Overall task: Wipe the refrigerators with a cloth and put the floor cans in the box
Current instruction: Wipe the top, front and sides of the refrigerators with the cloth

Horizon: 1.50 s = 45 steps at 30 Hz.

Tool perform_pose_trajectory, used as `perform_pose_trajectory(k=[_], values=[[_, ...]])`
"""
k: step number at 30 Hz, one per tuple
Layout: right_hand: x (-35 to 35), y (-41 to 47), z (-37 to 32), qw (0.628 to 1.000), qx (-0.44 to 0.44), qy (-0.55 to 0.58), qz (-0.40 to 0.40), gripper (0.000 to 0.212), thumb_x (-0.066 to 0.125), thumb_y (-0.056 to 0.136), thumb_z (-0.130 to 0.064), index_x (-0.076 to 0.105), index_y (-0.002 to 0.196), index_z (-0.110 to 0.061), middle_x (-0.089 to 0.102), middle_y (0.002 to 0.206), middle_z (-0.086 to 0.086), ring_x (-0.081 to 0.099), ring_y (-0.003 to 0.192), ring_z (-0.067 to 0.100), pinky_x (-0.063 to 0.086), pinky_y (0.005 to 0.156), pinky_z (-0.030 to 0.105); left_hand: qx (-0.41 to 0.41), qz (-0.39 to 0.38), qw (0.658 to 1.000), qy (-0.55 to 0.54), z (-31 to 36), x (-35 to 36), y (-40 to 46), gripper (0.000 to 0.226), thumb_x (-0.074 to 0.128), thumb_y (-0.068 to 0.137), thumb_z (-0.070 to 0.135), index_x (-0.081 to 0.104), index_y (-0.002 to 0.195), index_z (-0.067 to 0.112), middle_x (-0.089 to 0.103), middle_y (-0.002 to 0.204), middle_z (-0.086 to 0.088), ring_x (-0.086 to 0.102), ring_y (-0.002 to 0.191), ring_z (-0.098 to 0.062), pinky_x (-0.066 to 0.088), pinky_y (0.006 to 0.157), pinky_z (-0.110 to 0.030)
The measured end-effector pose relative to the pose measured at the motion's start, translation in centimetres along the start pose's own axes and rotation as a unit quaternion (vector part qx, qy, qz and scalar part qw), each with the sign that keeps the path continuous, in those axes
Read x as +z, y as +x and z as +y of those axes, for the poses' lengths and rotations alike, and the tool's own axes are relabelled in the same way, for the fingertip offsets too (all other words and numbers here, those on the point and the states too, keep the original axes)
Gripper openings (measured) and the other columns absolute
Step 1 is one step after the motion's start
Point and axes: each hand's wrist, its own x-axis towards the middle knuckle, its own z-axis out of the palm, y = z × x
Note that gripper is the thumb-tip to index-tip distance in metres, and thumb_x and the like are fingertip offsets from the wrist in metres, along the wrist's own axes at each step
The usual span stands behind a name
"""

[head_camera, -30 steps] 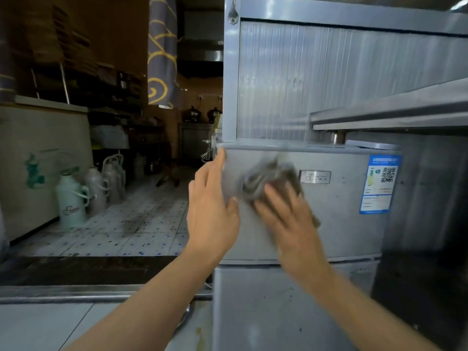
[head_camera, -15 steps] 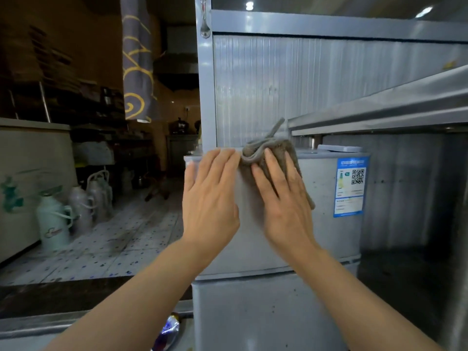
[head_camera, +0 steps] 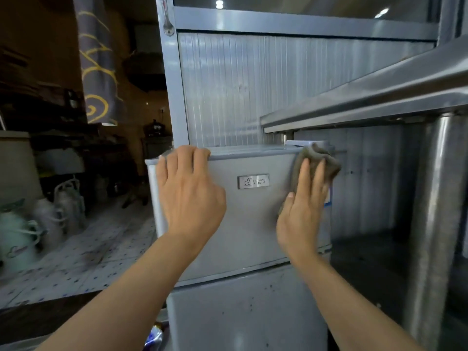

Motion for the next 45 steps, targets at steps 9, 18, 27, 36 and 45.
perform_pose_trajectory(k=[9,18,27,36,45], values=[[-1.5,3.6,3.8,0.993,0.016,0.114,-0.033,0.071,0.042,0.094,-0.003,0.010,0.146,-0.041,-0.001,0.157,-0.011,0.007,0.141,0.008,0.024,0.111,0.033,0.022,0.010,0.999,-0.022,-0.5,0.3,-0.5,0.048,0.060,0.069,0.006,0.050,0.116,0.010,0.054,0.117,-0.008,0.046,0.115,-0.028,0.025,0.109,-0.048],[-0.4,-6.2,8.3,0.989,0.116,0.080,-0.034,0.072,0.041,0.096,-0.010,-0.001,0.145,-0.041,-0.005,0.158,-0.008,0.007,0.144,0.015,0.020,0.117,0.043,0.059,-0.043,0.997,-0.007,-0.6,1.3,-3.3,0.074,0.055,0.076,0.002,0.030,0.144,0.018,0.019,0.156,-0.006,0.009,0.145,-0.027,0.013,0.111,-0.057],[-0.2,-1.4,5.1,0.993,0.079,0.090,-0.016,0.071,0.041,0.094,-0.002,0.005,0.150,-0.027,-0.004,0.159,0.001,0.002,0.146,0.024,0.019,0.116,0.041,0.122,-0.139,0.983,0.017,-1.6,2.9,-8.6,0.088,0.061,0.074,0.000,0.019,0.148,0.024,0.000,0.157,0.002,-0.007,0.145,-0.020,0.002,0.112,-0.056],[2.6,-12.8,3.4,0.972,-0.203,-0.013,-0.121,0.075,0.046,0.085,-0.013,0.011,0.149,-0.027,-0.006,0.159,-0.005,0.002,0.145,0.031,0.013,0.117,0.047,0.146,-0.122,0.982,0.019,-2.4,3.2,-8.7,0.071,0.046,0.085,0.011,0.019,0.148,0.028,0.003,0.157,0.007,-0.001,0.146,-0.019,0.008,0.114,-0.052],[0.8,-6.1,7.0,0.977,0.198,0.082,0.002,0.070,0.043,0.092,-0.006,0.006,0.150,-0.015,-0.001,0.158,0.010,0.003,0.146,0.028,0.010,0.119,0.043,0.141,-0.136,0.980,0.047,-2.5,3.0,-9.4,0.086,0.061,0.077,0.002,0.019,0.148,0.026,0.006,0.158,0.003,0.000,0.146,-0.021,0.009,0.113,-0.056]])
